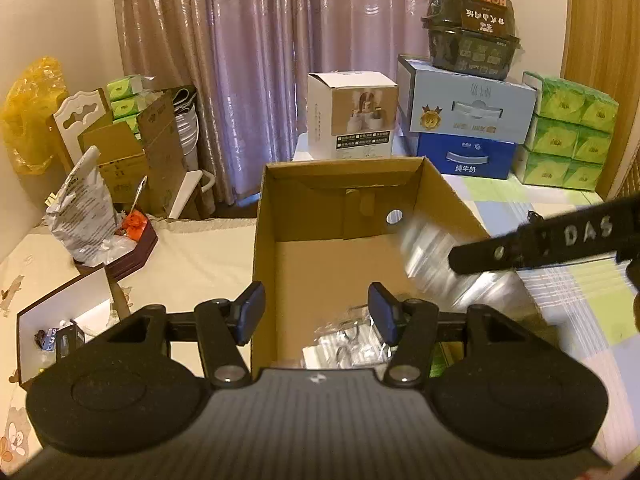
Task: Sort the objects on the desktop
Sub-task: 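Open the right tool in the box and move both tools back over the table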
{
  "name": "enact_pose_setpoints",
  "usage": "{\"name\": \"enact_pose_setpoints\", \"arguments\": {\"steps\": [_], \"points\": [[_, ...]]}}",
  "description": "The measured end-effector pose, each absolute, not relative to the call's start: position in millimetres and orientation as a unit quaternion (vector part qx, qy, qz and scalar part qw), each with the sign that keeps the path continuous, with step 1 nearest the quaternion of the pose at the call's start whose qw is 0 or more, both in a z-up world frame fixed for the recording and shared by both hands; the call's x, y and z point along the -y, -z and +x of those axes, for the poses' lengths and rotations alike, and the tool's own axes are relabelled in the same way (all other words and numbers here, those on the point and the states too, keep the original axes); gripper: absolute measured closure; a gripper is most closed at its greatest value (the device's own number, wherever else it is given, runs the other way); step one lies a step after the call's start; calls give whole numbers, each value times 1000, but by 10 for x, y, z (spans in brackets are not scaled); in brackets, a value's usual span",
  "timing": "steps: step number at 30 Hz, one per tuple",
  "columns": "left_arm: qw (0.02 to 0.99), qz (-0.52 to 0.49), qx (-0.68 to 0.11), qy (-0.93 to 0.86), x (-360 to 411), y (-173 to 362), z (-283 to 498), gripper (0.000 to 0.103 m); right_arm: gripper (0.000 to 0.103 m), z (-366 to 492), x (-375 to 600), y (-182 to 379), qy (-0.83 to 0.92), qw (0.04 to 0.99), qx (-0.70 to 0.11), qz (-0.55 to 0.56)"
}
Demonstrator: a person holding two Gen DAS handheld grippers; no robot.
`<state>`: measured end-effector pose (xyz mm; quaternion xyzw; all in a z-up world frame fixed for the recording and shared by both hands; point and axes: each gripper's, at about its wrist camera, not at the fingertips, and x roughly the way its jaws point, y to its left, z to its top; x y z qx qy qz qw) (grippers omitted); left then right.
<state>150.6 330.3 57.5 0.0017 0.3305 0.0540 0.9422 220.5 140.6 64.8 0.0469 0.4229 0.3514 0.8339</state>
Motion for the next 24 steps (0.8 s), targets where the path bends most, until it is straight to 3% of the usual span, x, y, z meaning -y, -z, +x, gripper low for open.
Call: {"name": "enact_pose_setpoints", "arguments": {"steps": [11, 24], "points": [[941, -7, -334, -57, -3159, -594, 1226, 40, 21, 1988, -1064, -778, -332, 847, -409, 69], [943, -10, -327, -52, -2755, -721, 897, 14, 4, 1640, -389, -784, -288, 861, -410, 88]]}}
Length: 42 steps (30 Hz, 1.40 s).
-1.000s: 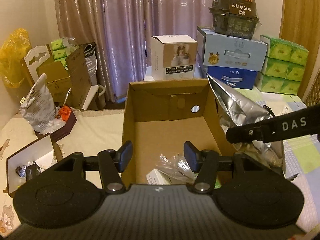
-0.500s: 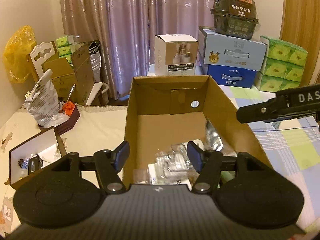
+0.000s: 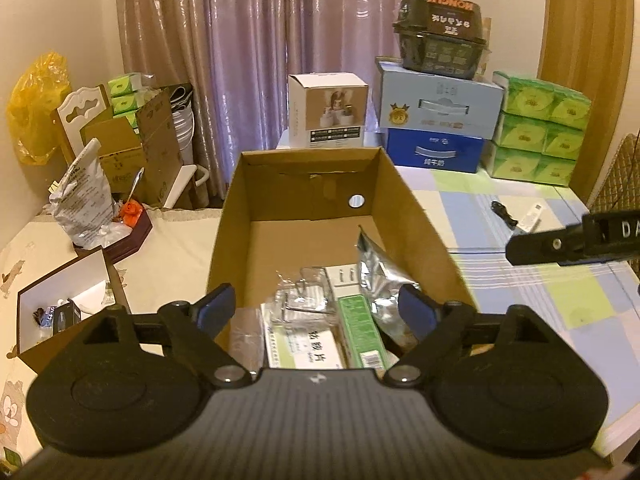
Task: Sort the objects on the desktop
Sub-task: 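Open the right tool in the box and move both tools back over the table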
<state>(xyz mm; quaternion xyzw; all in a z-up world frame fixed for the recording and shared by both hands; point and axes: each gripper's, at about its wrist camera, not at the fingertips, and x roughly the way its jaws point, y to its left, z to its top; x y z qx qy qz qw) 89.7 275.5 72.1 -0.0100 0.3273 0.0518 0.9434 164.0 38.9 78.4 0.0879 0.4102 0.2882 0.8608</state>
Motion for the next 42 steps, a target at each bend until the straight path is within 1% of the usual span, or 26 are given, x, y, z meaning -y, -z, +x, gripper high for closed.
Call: {"name": "enact_pose_setpoints", "arguments": {"steps": [1, 9, 25, 34, 42], "points": [[944, -13, -326, -52, -2729, -732, 878, 12, 2, 1619, -344, -776, -285, 861, -411, 88], [944, -26, -326, -42, -2498, -769, 753, 1, 2, 1476, 141, -694, -244, 871, -416, 96], [944, -18, -329, 13, -1789, -790, 704, 1, 2, 1178, 1183, -577, -153, 891, -415, 100], [941, -5, -334, 56, -1376, -753, 798, 1, 2, 1132, 1500, -552, -123, 894, -418, 104], [937, -1, -340, 79, -1160, -688, 870, 1, 2, 1165, 1639, -493, -112, 892, -425, 108]]}}
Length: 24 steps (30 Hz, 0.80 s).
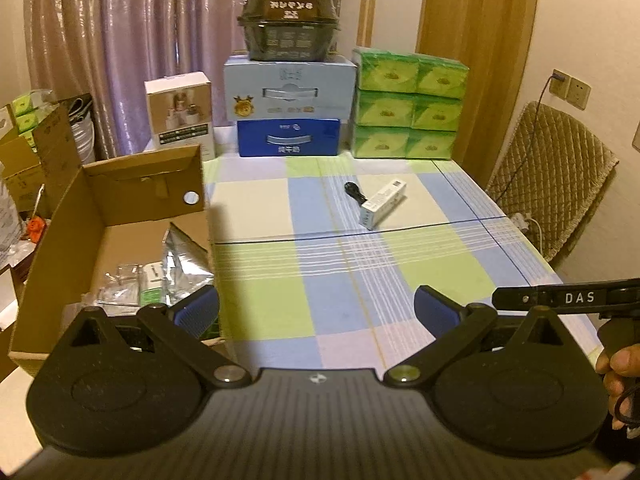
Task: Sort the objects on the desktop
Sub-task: 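Open the right tool in the box and move both tools back over the table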
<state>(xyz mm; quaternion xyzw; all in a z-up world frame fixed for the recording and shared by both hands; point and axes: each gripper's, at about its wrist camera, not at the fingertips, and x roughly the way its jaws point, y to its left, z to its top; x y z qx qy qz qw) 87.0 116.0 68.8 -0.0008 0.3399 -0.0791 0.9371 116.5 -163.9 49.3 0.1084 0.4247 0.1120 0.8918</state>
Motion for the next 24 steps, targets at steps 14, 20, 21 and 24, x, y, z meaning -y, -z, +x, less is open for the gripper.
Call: {"name": "enact_pose_setpoints", "arguments": {"steps": [14, 20, 21, 24], "points": [[930, 9, -353, 103, -927, -574, 1032, 1, 2, 1226, 1747, -375, -102, 887, -438, 108], [928, 11, -357, 111, -853, -529, 1124, 1, 2, 1283, 1777, -348, -98, 887, -439, 106], [927, 11, -357, 111, -837, -517, 1140, 1, 2, 1293, 1779, -343, -98, 887, -439, 105], [926, 10, -359, 114, -796, -486, 1203, 1, 2, 1327, 1797, -322, -96, 886, -441, 105]]}}
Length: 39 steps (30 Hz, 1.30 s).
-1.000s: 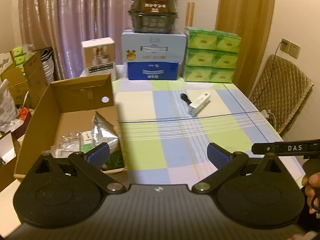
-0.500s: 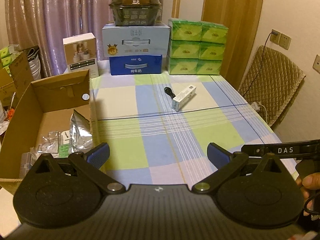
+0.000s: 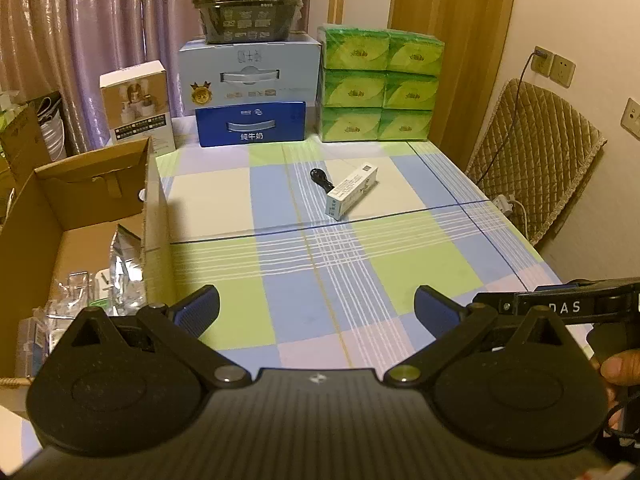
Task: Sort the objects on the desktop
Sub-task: 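Open the right tool in the box and move both tools back over the table, then lower the right tool onto the white medicine box and grasp it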
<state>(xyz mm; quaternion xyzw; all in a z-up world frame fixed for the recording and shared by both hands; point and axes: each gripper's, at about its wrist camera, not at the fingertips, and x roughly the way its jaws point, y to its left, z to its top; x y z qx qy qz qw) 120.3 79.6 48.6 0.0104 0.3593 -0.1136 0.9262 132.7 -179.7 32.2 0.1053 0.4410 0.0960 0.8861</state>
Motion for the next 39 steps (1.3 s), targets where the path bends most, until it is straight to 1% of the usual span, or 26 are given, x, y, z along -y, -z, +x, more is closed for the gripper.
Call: {"name": "enact_pose_setpoints", "arguments": {"steps": [13, 20, 28, 39], "points": [[924, -1, -367, 109, -660, -304, 1499, 1, 2, 1518, 1872, -209, -89, 885, -444, 107], [925, -22, -368, 92, -632, -130, 1784, 1, 2, 1704, 1889, -140, -89, 893, -428, 106], [934, -24, -350, 67, -557, 39, 2198, 1, 2, 2111, 1966, -112, -89, 911, -386, 115], [940, -12, -336, 65, -548, 294, 2848, 1, 2, 2775, 1777, 84, -108, 915, -373, 112]]}}
